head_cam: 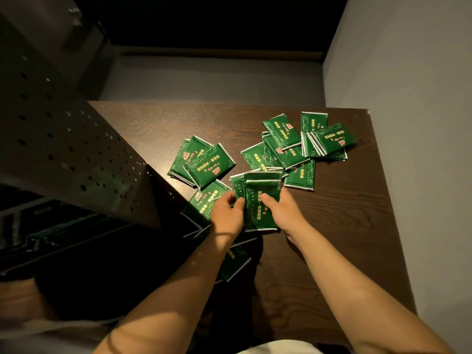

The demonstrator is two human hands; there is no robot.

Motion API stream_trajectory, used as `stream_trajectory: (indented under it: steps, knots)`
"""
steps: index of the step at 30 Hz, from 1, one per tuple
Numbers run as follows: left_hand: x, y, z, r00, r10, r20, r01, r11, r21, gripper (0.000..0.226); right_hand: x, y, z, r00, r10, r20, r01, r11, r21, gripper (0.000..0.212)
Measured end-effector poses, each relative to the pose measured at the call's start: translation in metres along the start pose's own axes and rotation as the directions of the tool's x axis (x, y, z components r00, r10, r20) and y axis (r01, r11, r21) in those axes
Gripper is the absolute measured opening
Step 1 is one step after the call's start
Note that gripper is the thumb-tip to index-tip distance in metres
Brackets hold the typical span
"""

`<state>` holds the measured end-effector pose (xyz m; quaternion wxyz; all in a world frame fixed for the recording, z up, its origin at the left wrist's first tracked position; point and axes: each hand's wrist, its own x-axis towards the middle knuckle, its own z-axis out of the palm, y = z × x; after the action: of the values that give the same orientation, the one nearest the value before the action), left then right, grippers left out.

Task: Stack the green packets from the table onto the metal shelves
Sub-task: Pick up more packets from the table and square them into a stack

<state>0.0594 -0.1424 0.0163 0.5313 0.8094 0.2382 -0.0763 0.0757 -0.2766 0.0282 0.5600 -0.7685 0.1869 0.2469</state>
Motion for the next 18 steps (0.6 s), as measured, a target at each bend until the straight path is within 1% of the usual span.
stream_trajectory:
  steps: [2, 3, 4, 5, 6, 7, 8, 9, 11, 13, 14, 15, 18]
  knots:
    - [-0.001, 0.003, 0.000, 0.995, 0.012, 0.099, -0.007, 0.999, -0.047, 0.019, -0.001, -0.001, -0.002, 1.000, 0.017, -0.006, -0.017, 0.997, 0.072, 0.071]
    - [-0.002, 0.005, 0.000, 0.993, 0.012, 0.116, -0.008, 0.999, -0.034, 0.022, -0.001, 0.000, -0.004, 1.000, 0.014, -0.012, -0.013, 0.996, 0.087, 0.080]
    - [-0.003, 0.007, -0.001, 0.995, 0.013, 0.099, -0.014, 1.000, 0.007, 0.023, -0.001, 0.001, -0.006, 1.000, 0.011, -0.024, -0.009, 0.997, 0.076, 0.086]
    - [-0.003, 0.008, -0.003, 0.999, 0.022, 0.042, -0.026, 0.995, 0.101, 0.024, -0.002, 0.001, -0.008, 0.999, 0.019, -0.045, -0.016, 0.998, 0.064, 0.085]
    - [-0.004, 0.007, -0.006, 0.998, 0.049, -0.031, -0.040, 0.968, 0.248, 0.025, -0.002, 0.004, -0.010, 0.997, 0.029, -0.076, -0.025, 0.998, 0.055, 0.082]
    - [-0.005, 0.004, -0.009, 0.993, 0.094, -0.076, -0.057, 0.919, 0.391, 0.028, -0.003, 0.006, -0.012, 0.994, 0.036, -0.099, -0.030, 0.998, 0.058, 0.078]
    - [-0.007, 0.000, -0.012, 0.988, 0.122, -0.095, -0.061, 0.872, 0.486, 0.033, -0.003, 0.010, -0.015, 0.993, 0.042, -0.109, -0.034, 0.996, 0.077, 0.077]
    - [-0.008, -0.006, -0.015, 0.987, 0.118, -0.110, -0.043, 0.850, 0.526, 0.039, -0.005, 0.011, -0.015, 0.993, 0.052, -0.107, -0.042, 0.995, 0.093, 0.078]
    - [-0.010, -0.012, -0.019, 0.987, 0.084, -0.134, -0.004, 0.861, 0.508, 0.045, -0.007, 0.014, -0.013, 0.993, 0.076, -0.088, -0.071, 0.995, 0.065, 0.074]
    - [-0.010, -0.014, -0.018, 0.985, 0.103, -0.142, -0.022, 0.876, 0.482, 0.040, -0.008, 0.018, -0.007, 0.994, 0.099, -0.050, -0.098, 0.995, 0.029, 0.046]
    - [-0.009, -0.013, -0.017, 0.984, 0.114, -0.137, -0.039, 0.886, 0.462, 0.037, -0.009, 0.017, -0.002, 0.994, 0.101, -0.031, -0.101, 0.995, 0.012, 0.036]
    - [-0.007, -0.011, -0.015, 0.985, 0.114, -0.127, -0.049, 0.903, 0.427, 0.035, -0.010, 0.017, 0.002, 0.995, 0.098, -0.024, -0.098, 0.995, -0.010, 0.035]
    - [-0.001, -0.005, -0.006, 0.992, 0.049, -0.112, -0.014, 0.957, 0.290, 0.033, -0.012, 0.009, 0.012, 0.997, 0.081, 0.005, -0.079, 0.989, -0.126, 0.054]
